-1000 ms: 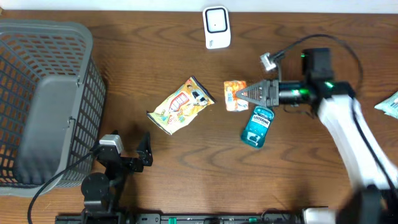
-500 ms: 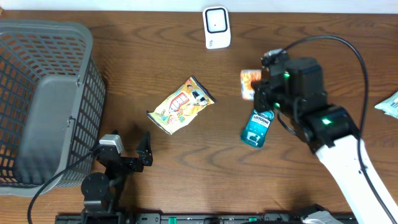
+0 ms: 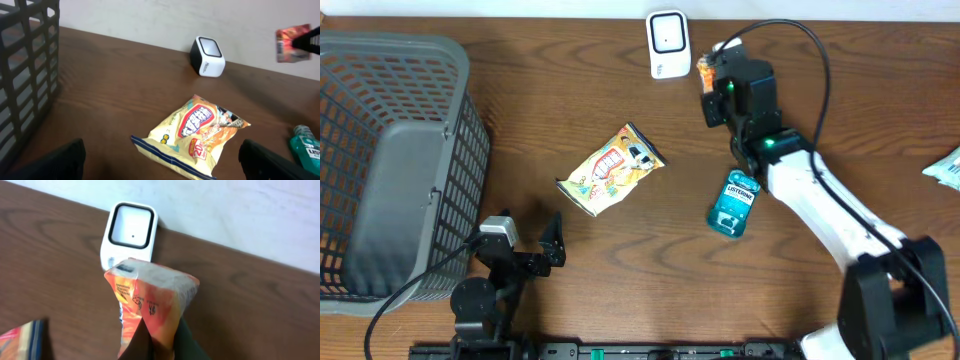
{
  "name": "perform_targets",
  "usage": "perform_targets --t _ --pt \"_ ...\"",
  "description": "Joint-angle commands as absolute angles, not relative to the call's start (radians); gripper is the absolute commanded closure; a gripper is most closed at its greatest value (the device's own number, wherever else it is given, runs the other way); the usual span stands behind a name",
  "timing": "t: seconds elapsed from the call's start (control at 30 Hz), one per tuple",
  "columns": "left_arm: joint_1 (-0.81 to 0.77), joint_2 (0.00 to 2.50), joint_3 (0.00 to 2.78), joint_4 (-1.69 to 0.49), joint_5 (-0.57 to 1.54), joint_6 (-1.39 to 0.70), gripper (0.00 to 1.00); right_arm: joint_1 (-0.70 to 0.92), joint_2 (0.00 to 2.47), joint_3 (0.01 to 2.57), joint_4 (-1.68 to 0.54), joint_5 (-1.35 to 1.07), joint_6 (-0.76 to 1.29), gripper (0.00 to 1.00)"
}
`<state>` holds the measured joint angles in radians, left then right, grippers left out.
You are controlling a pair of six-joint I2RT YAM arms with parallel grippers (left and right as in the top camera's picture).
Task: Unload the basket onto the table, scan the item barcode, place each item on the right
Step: 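Lift the orange box and carry it toward the white scanner, then hold the orange box in front of the scanner window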
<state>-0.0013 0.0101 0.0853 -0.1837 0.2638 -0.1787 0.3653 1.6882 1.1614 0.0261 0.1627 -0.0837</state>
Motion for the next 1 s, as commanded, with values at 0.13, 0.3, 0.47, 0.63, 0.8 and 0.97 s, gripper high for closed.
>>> perform_targets --t 0.13,0.3,0.47,0.63,0.8,0.97 --pt "-0.004 0.004 0.065 -0.201 0.276 -0.169 0.02 0.384 1.819 1.317 0.064 0.147 -0.170 0.99" --pt "-0.004 0.004 0.065 -0.201 0.276 -0.169 0.02 0.399 1.969 1.534 -0.025 0.149 -0.270 0.99" --pt "-0.004 0.004 0.065 -0.201 0.276 -0.169 0.02 0.407 2.114 1.750 -0.130 0.225 -0.385 0.99" --pt "-0.004 0.004 0.065 -0.201 0.276 -0.169 0.02 0.416 2.231 1.890 -0.135 0.381 -0.548 0.99" --pt "-0.004 0.004 0.065 -0.201 0.276 -0.169 0.02 0.435 2.309 1.945 -0.106 0.441 -0.672 0.99" --pt "-0.004 0.004 0.065 -0.201 0.276 -0.169 0.02 0.456 2.354 1.945 -0.032 0.451 -0.740 0.99"
